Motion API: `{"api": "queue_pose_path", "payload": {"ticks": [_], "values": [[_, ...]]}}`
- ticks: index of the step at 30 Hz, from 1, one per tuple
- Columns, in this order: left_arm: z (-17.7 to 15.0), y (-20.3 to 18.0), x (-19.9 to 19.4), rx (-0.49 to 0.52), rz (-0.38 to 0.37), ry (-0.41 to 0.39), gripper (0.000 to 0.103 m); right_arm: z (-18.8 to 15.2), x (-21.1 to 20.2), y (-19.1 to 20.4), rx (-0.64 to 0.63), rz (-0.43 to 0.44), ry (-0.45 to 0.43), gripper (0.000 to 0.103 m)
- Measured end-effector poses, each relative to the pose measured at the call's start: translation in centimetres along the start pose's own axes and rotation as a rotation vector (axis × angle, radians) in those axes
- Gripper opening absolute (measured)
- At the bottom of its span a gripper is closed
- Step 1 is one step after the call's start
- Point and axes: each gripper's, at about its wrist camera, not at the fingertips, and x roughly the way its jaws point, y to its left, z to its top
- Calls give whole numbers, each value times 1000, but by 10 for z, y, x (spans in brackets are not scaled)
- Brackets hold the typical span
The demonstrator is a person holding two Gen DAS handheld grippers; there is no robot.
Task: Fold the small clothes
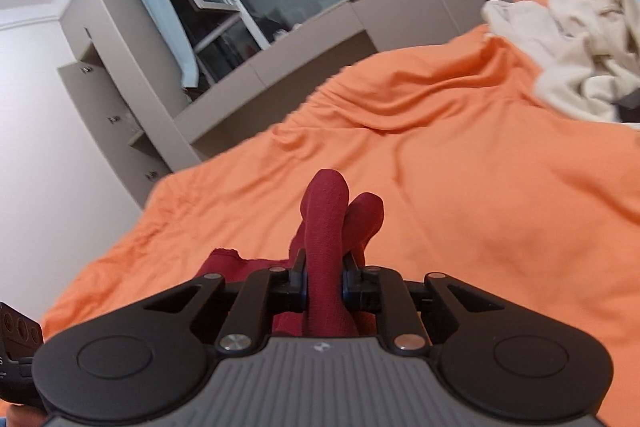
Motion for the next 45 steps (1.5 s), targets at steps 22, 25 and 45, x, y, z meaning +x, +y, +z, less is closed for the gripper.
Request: {"api": "queue_pose_path", "payload": {"ticks": [22, 25, 45], "values": [[-14, 75, -34, -155, 186, 13, 45, -47, 51, 12, -78, -113, 199, 24], [-13, 72, -33, -129, 202, 15, 51, -49, 51, 11, -77, -127, 201, 31], [-4, 45, -45, -28, 298, 0, 102, -38, 28, 37, -192, -185, 102, 103]]}}
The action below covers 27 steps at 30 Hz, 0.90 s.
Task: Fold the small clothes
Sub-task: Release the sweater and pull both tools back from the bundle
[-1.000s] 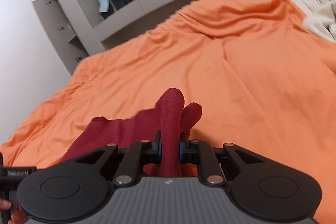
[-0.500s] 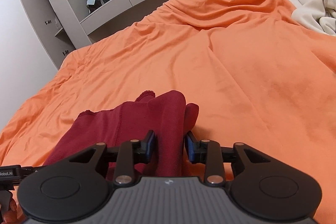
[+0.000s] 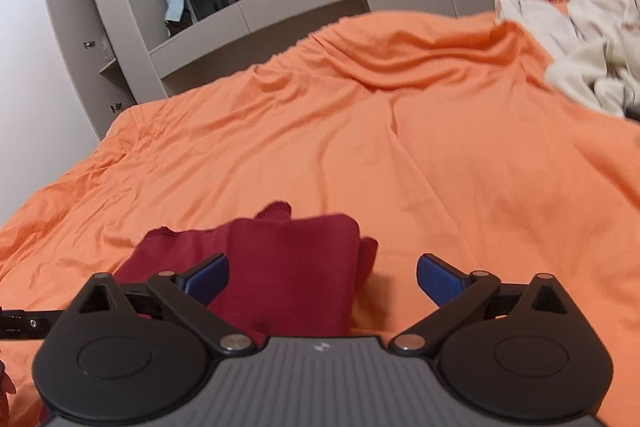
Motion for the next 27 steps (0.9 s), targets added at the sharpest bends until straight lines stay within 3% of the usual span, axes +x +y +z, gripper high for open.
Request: {"api": "queue_pose_path", "payload": {"ticks": [10, 19, 27], "values": [[-21, -19, -63, 125, 54, -212, 102, -7, -73, 22, -95, 8, -140, 103], [-59, -37, -121, 220, 50, -337, 102, -33, -136, 37, -99, -6, -258, 103], [-94, -45, -153, 217, 39, -402, 102, -72, -181, 52, -118, -5, -307, 103]]}}
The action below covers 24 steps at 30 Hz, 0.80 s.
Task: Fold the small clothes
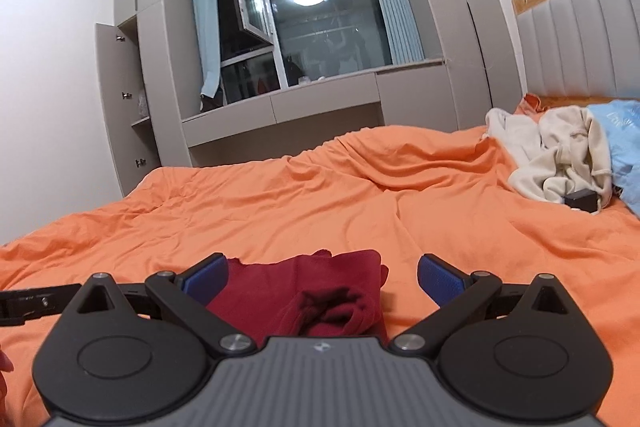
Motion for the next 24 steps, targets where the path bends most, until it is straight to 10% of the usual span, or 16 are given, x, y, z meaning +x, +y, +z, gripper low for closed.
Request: {"api": "queue_pose_path", "payload": {"ticks": [24], "values": [[-74, -17, -122, 84, 131, -143, 102, -53, -115, 50, -187, -17, -100, 103]]}}
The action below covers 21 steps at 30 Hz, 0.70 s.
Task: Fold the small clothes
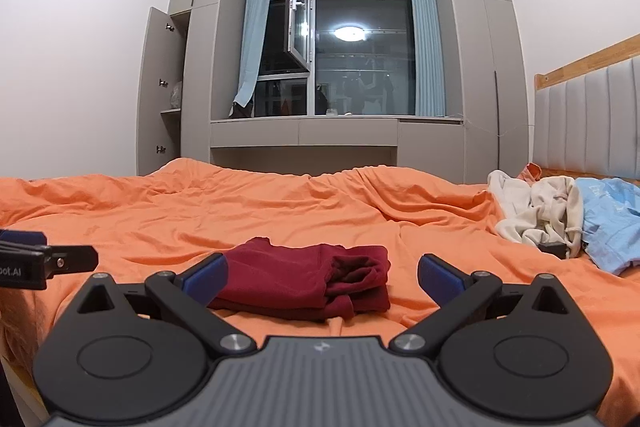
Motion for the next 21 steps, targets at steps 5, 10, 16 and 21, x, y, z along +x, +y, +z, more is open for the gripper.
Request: {"api": "queue_pose_path", "payload": {"ticks": [5, 10, 16, 21], "values": [[-9, 6, -6, -33, 9, 26, 102, -6, -10, -6, 39, -23, 13, 103], [-14, 10, -5, -46, 20, 47, 102, -12, -12, -9, 61, -32, 39, 103], [-15, 10, -6, -45, 23, 49, 102, -12, -10, -10, 71, -41, 43, 103], [-17, 11, -5, -34, 19, 51, 102, -11, -9, -10, 71, -43, 45, 103]]}}
